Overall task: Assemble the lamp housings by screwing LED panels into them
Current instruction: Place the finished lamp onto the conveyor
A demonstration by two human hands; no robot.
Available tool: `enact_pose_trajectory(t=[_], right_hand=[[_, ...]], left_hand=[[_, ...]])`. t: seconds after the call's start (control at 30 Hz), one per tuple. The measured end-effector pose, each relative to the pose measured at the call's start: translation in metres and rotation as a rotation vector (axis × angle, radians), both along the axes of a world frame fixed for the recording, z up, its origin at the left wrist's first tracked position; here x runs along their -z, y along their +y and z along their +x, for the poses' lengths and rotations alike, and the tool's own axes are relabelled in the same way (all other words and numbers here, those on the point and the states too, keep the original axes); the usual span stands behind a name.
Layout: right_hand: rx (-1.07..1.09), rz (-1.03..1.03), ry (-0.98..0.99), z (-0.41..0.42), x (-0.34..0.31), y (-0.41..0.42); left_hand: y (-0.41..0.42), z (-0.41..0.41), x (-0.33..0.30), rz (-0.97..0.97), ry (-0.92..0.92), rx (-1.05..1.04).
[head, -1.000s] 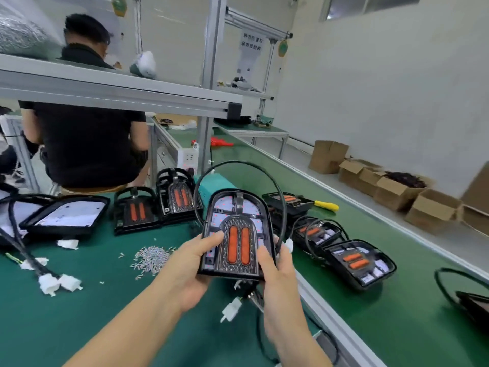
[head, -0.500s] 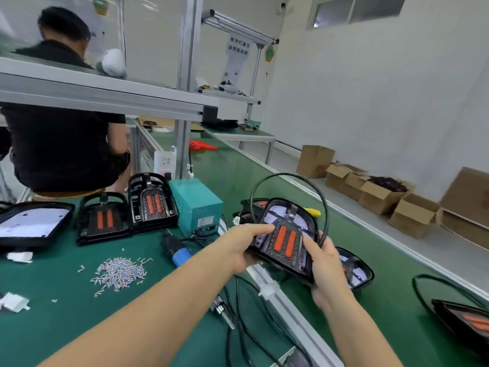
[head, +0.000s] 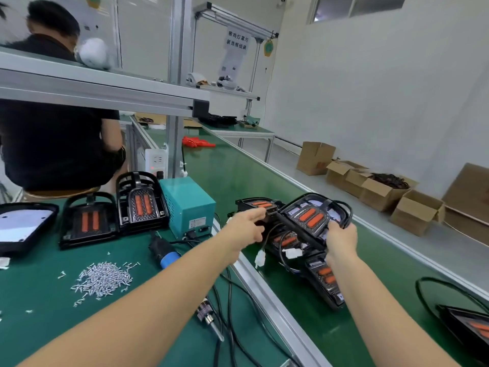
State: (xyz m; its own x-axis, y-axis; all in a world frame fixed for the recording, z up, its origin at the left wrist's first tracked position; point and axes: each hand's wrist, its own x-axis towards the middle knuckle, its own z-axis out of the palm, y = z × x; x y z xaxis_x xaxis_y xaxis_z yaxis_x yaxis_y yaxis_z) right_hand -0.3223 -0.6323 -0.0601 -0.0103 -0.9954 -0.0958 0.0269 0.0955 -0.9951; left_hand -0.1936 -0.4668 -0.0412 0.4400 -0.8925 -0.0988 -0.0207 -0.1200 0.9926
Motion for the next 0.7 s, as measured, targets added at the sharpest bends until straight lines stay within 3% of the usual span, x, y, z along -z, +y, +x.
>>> enact_pose_trajectory(t=[0.17, 0.27, 0.47, 0.7], right_hand=[[0.019, -0.018, 0.166, 0.022, 0.01, 0.003], [0.033, -0.016, 0.25, 0.028, 0.016, 0.003], [-0.012, -0.022, 0.399, 0.024, 0.024, 0.0], [-0.17, -0.47, 0.898, 0.02, 0.023, 0.014]], left_hand=[[-0.014, -0.023, 0.021, 0.091, -0.722, 0.139], [-0.024, -0.036, 0.033, 0.117, -1.003, 0.227], [-0.038, -0.04, 0.048, 0.207, -1.124, 0.314], [-0.047, -0.04, 0.05, 0.268, -1.159, 0.325]])
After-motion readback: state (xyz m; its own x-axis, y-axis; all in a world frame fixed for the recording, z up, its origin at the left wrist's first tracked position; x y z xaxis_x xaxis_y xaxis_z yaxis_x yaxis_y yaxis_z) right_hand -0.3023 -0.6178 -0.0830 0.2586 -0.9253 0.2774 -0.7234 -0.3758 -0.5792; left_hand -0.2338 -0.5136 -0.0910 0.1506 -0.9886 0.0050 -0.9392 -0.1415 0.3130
